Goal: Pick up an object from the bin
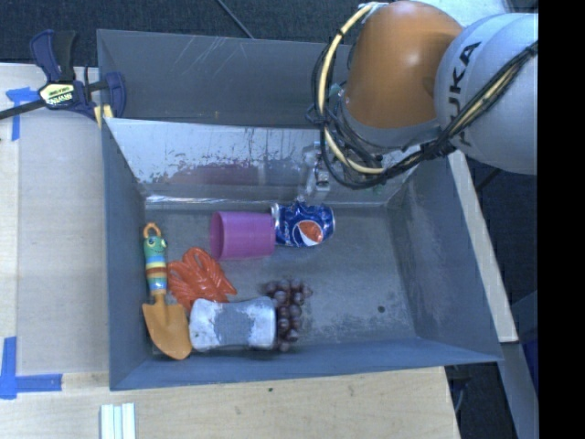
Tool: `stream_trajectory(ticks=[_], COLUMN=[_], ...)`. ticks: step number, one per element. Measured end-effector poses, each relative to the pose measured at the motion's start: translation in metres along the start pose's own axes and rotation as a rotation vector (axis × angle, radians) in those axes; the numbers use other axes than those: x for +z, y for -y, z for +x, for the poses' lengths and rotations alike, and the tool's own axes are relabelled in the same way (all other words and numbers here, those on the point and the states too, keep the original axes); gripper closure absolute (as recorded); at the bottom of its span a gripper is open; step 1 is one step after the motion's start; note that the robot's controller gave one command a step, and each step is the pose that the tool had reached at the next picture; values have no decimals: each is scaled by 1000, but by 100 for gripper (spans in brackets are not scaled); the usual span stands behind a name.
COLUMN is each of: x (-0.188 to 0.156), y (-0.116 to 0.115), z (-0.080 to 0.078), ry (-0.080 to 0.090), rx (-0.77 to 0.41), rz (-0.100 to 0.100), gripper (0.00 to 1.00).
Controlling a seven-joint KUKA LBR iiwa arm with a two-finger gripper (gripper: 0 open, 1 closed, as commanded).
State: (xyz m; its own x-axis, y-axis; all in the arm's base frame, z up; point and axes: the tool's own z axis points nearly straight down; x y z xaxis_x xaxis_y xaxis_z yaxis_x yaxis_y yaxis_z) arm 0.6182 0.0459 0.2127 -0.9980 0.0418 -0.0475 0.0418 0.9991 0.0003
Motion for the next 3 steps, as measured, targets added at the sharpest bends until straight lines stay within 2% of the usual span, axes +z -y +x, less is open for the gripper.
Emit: stream_trajectory(ticks=[1, 2, 3], x=[58, 61, 142], y=[-12, -24, -34], z=[-6, 12, 1], ry=[4, 1, 4], rx=[-176, 23, -274], rz=[0, -1, 0], gripper=[100, 100, 100])
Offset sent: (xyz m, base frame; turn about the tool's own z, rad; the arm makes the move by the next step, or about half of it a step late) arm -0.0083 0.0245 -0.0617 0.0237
